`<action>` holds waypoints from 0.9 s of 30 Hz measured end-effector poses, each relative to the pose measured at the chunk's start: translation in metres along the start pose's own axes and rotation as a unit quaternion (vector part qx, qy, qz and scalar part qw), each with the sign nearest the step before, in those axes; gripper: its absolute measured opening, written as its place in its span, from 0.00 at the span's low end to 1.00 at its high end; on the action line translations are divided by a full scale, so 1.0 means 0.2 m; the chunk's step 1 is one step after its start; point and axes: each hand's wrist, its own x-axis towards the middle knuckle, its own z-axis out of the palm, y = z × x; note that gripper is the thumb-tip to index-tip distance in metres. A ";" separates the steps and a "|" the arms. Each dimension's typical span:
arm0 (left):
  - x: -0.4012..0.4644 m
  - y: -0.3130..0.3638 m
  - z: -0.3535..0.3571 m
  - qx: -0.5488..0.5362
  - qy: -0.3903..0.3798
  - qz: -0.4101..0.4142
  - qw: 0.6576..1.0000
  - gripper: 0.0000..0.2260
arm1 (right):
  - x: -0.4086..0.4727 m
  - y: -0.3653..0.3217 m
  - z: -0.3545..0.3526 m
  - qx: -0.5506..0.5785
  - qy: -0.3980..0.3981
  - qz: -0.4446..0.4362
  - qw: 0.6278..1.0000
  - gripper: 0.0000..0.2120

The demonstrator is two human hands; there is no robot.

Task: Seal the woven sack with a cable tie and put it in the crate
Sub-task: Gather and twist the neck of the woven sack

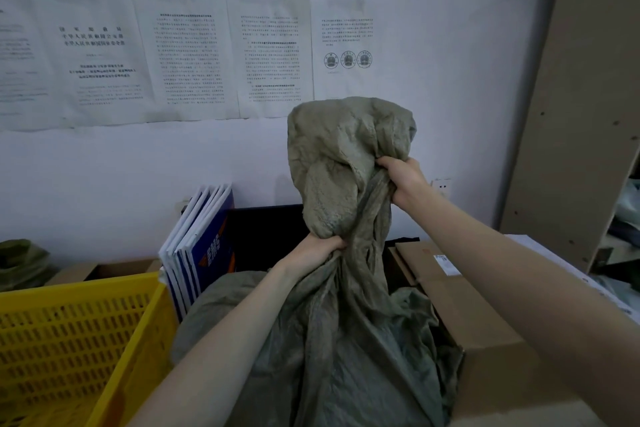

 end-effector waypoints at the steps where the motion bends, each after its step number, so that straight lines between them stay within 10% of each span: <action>1: 0.01 -0.02 0.01 -0.017 0.000 0.004 1.000 0.15 | 0.01 0.01 0.00 0.002 0.002 0.001 1.000 0.14; 11: 0.04 0.02 0.02 0.200 -0.062 -0.127 0.970 0.19 | 0.11 0.13 -0.06 0.008 0.024 0.004 1.000 0.18; 19: 0.06 -0.05 -0.04 -0.031 -0.016 -0.114 0.993 0.11 | 0.11 0.07 -0.08 -0.026 -0.044 -0.030 0.998 0.14; 22: 0.06 -0.07 -0.07 -0.068 -0.031 -0.077 0.994 0.24 | 0.12 0.09 -0.11 -0.080 -0.058 -0.026 0.995 0.22; 27: 0.07 -0.09 -0.09 -0.098 0.042 -0.033 0.994 0.15 | 0.08 0.20 -0.20 -0.116 -0.087 -0.054 0.988 0.31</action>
